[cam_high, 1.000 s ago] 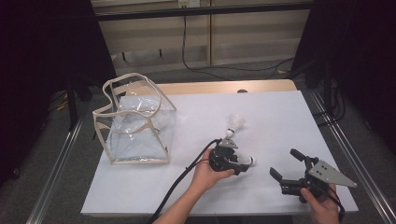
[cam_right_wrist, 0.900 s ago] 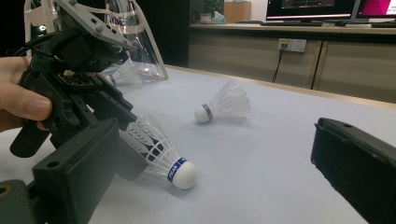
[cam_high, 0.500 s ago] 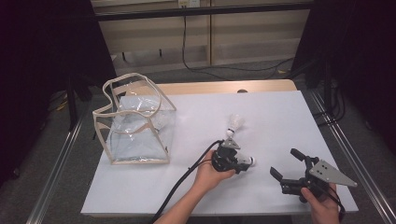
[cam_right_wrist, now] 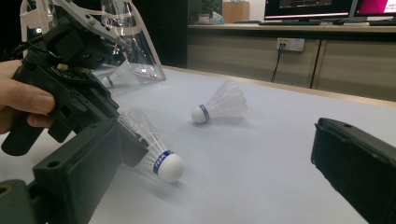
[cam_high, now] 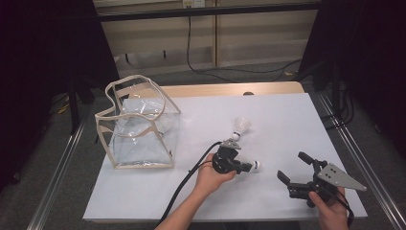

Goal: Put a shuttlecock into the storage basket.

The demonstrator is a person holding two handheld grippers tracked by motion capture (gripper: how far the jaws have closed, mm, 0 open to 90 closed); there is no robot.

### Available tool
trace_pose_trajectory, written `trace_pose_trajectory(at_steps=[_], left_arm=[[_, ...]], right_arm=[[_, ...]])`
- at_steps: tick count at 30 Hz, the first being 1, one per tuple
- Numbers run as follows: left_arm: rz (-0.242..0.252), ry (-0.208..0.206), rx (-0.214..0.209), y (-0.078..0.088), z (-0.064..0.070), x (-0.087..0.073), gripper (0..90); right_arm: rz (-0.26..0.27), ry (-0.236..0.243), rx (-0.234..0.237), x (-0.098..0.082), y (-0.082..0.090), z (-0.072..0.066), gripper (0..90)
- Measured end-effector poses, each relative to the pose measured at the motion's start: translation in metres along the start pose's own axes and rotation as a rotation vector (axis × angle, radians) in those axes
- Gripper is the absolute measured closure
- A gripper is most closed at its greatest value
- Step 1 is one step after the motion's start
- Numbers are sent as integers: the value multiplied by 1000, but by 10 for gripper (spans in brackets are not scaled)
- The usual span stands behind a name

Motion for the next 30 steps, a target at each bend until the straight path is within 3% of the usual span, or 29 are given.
trace_pose_trajectory(at_steps=[15, 30], left_arm=[[16, 34, -34, 24, 5, 6, 893], [-13, 21, -23, 49, 14, 6, 893]], right_arm=[[-2, 13, -4, -1, -1, 0, 15], [-2, 20, -2, 0, 0, -4, 15]])
Point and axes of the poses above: each handheld gripper's, and its own axes: y roughly backward along the jaws, x roughly out of its top, z roughly to its right, the point moved 6 cm from there along -y, roughly forward along the jaws, and after that the axes turned 11 degrees about -x, right-handed, at the moved point
